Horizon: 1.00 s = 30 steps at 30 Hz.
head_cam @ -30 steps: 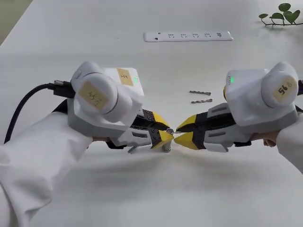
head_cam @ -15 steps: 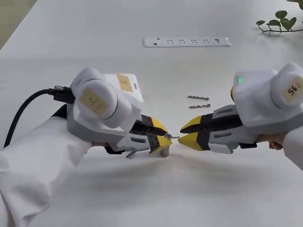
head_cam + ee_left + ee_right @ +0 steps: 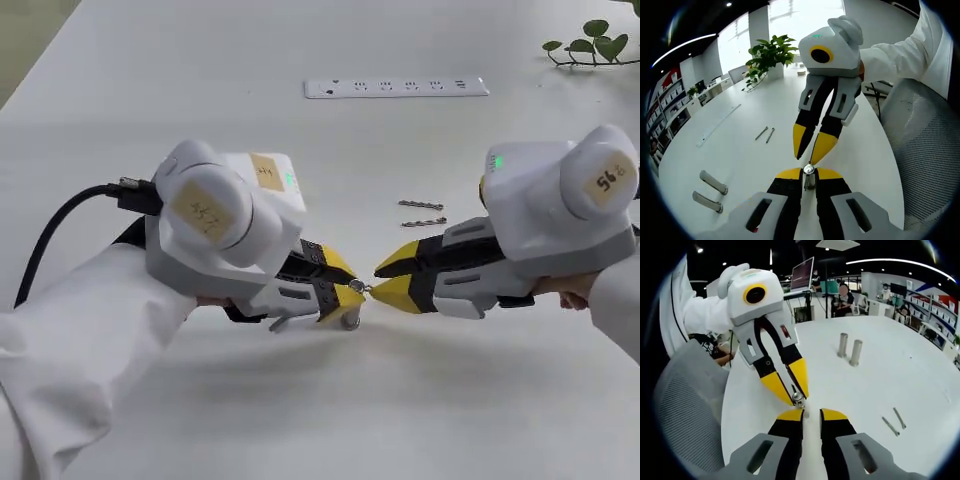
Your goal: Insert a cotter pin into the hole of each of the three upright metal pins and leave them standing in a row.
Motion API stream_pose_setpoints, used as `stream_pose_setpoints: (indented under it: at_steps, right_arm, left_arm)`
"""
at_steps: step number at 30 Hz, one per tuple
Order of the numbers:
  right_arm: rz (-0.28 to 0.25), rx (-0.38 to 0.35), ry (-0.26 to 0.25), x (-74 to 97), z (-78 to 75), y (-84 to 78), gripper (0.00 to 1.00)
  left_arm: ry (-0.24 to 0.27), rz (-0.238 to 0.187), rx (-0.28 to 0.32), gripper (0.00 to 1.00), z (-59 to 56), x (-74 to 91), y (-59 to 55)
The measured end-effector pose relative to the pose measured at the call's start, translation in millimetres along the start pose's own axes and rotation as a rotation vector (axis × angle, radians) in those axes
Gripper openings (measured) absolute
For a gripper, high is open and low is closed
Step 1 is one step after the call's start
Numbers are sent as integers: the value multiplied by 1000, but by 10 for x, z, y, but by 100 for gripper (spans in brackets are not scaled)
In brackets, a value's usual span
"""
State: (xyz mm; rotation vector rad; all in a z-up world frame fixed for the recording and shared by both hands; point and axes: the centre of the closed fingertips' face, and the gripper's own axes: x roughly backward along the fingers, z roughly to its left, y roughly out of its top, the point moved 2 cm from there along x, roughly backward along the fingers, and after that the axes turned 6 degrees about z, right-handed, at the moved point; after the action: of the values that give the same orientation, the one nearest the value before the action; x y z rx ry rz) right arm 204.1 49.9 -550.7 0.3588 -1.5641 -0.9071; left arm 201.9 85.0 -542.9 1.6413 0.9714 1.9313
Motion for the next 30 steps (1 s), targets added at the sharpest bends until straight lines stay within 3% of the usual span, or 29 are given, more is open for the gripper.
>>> stream_pose_setpoints:
  at_steps: [8,12,16,22,28,30]
  right_arm:
    - [23,13,-9,21,22,-83,19]
    - [-5,-1,3,41,62,-85,27]
    - [-26,-14,13,27,94,-100,42]
    - [-31,-55,-15,1,81,-143,65]
    - [-44,-108,-5,-10,142,-169,84]
    - [-40,-112,-1,-4,170,-185,86]
  left_arm:
    - [-4,-5,-5,6,8,-12,1]
    - [-9,-11,-9,6,2,-18,-1]
    - [-8,-14,-5,6,8,-19,-7]
    - [-5,-17,-4,6,6,-16,-14]
    - [-5,-24,0,6,1,-2,-27]
    - [-1,-23,0,6,6,8,-36]
